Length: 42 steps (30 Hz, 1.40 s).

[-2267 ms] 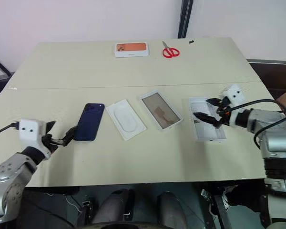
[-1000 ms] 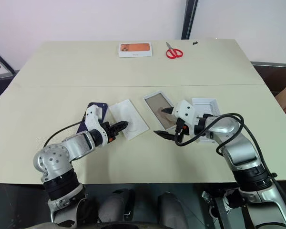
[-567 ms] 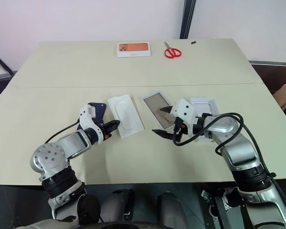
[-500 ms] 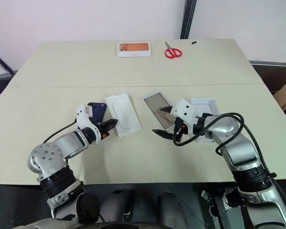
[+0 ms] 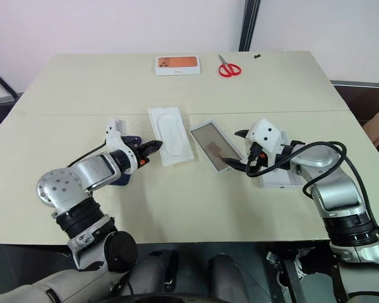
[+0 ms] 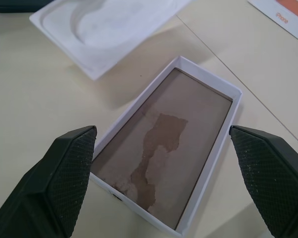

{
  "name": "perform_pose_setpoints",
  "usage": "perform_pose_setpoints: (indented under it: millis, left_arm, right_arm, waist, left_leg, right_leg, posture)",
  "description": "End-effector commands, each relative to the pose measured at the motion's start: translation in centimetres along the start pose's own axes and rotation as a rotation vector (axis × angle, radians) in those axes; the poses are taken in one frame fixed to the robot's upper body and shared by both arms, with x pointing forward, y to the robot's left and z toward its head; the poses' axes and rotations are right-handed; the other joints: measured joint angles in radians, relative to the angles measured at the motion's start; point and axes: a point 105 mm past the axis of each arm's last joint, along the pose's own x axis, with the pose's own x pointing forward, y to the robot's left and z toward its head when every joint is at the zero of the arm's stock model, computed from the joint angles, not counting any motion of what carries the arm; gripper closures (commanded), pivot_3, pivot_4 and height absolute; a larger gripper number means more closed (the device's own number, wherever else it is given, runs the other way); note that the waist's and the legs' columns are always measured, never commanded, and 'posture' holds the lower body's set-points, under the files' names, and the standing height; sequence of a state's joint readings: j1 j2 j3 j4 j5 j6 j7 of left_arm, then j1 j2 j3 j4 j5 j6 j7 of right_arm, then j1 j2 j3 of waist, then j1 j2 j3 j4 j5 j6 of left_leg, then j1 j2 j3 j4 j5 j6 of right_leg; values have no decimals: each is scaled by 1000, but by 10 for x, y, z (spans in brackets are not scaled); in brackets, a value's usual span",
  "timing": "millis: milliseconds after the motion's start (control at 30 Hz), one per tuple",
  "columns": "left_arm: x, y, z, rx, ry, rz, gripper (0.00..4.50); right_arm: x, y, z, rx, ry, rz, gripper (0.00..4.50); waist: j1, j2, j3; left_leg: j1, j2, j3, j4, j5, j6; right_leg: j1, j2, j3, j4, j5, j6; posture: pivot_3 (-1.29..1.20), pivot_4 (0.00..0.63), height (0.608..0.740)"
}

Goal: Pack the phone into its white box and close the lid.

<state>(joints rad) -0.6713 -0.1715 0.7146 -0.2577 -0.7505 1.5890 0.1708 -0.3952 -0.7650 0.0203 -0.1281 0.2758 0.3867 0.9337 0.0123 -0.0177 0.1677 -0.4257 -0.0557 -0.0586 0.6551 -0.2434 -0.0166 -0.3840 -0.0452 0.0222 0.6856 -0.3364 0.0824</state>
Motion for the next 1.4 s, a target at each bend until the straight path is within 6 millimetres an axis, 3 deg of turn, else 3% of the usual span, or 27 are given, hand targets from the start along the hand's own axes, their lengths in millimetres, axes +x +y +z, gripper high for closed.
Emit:
perform_pose_setpoints:
  millis: [33, 200, 467, 600, 833, 967, 1067, 1300, 1400]
  left_arm:
    - [33, -69, -35, -66, 96, -213, 4451]
    - [35, -67, -36, -56, 91, -209, 4451]
    - [12, -40, 0, -37, -22, -191, 4451]
    - [-4, -24, 16, 27, -53, -155, 4451]
    - [-28, 7, 27, 237, -18, -53, 4451]
    - [-35, 13, 35, 283, -18, -50, 4451]
    - [-37, 13, 33, 320, 8, -65, 4500]
    - [-43, 15, 37, 306, -1, -85, 4500]
    - [-48, 16, 47, 258, -47, -105, 4500]
  right_arm:
    - [-9, -11, 14, -54, -32, -49, 0]
    - [-5, -5, 10, -39, -12, -30, 0]
    - [4, 24, -10, -83, 72, 151, 0]
    - [9, 24, -25, -147, 133, 204, 0]
    - [19, 20, -35, -206, 166, 279, 0]
    - [23, 19, -36, -208, 163, 299, 0]
    - [27, 22, -36, -209, 163, 329, 929]
    - [34, 34, -22, -156, 113, 375, 4453]
    - [37, 45, -9, -119, 62, 397, 4453]
  waist:
    - [0, 0, 0]
    - [0, 0, 0]
    - [-1, 0, 0]
    - [0, 0, 0]
    - [-9, 0, 0]
    - [-1, 0, 0]
    - [-1, 0, 0]
    - [-5, 0, 0]
    - [-8, 0, 0]
  left_leg:
    - [0, 0, 0, 0, 0, 0]
    - [0, 0, 0, 0, 0, 0]
    - [0, 0, 0, 0, 0, -1]
    - [0, 0, 0, 1, 0, -1]
    - [0, 0, 0, -2, 2, -3]
    - [0, 0, 0, -1, 2, -3]
    - [0, 0, 0, -1, 2, -3]
    - [0, 0, 0, -2, 2, -3]
    - [0, 0, 0, -3, 2, -3]
  right_leg:
    - [0, 0, 0, 0, 0, 0]
    - [0, 0, 0, 0, 0, 0]
    - [-1, 0, 0, 0, 0, 0]
    - [0, 0, 0, 0, 0, 0]
    - [-3, 0, 1, 1, 0, 0]
    - [-3, 0, 1, 1, 0, 0]
    - [-2, 0, 1, 0, 0, 0]
    - [-3, 0, 1, 1, 0, 0]
    - [-4, 0, 1, 1, 0, 0]
  posture:
    - [0, 150, 740]
    - [0, 150, 740]
    - [0, 150, 740]
    - [0, 150, 740]
    - [0, 150, 740]
    - [0, 150, 740]
    - [0, 150, 740]
    - [0, 150, 740]
    - [0, 150, 740]
